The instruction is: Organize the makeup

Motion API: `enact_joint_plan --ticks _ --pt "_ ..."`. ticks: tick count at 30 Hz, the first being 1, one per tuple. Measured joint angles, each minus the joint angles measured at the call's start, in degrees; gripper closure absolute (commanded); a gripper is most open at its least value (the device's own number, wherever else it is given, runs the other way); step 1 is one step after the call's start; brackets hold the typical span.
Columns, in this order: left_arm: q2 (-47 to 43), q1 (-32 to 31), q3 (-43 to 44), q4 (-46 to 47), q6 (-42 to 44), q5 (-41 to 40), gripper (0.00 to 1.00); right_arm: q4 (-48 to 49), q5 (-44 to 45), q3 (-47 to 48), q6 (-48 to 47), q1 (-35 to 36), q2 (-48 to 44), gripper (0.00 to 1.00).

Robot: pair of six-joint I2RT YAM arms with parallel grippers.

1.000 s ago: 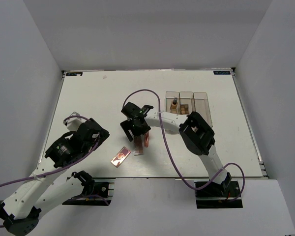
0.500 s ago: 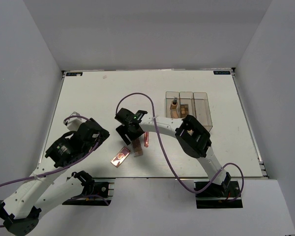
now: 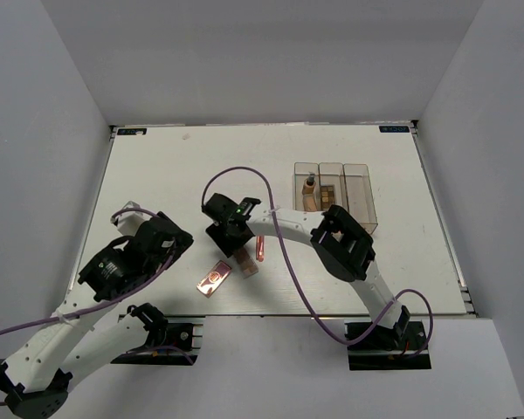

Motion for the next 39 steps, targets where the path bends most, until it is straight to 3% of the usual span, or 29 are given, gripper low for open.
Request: enact_joint_plan --ticks 6,14,24,33,39 --pt "-0.9 0.0 0.0 -0.04 -0.42 0.0 0.18 -0.11 -3.98 0.39 -1.92 -1.09 0.0 0.68" --pt "-1.16 0.0 -0.02 -0.2 -0.85 0.0 0.18 -0.26 -17.03 1.9 -4.63 -4.7 0.17 0.92" --pt "-1.16 0.0 -1.86 0.66 -0.94 0.02 0.18 -0.48 -25.7 1.92 -9.4 -12.85 -5.07 0.92" --pt "0.94 0.0 -8.9 5.6 -0.57 0.81 0.17 0.39 -26.8 1.46 -12.11 -23.65 -19.19 0.94" --pt "4.87 0.0 -10.6 10.27 1.44 2.12 0.16 1.97 -25.09 -5.79 -13.68 -31.43 -28.02 0.94"
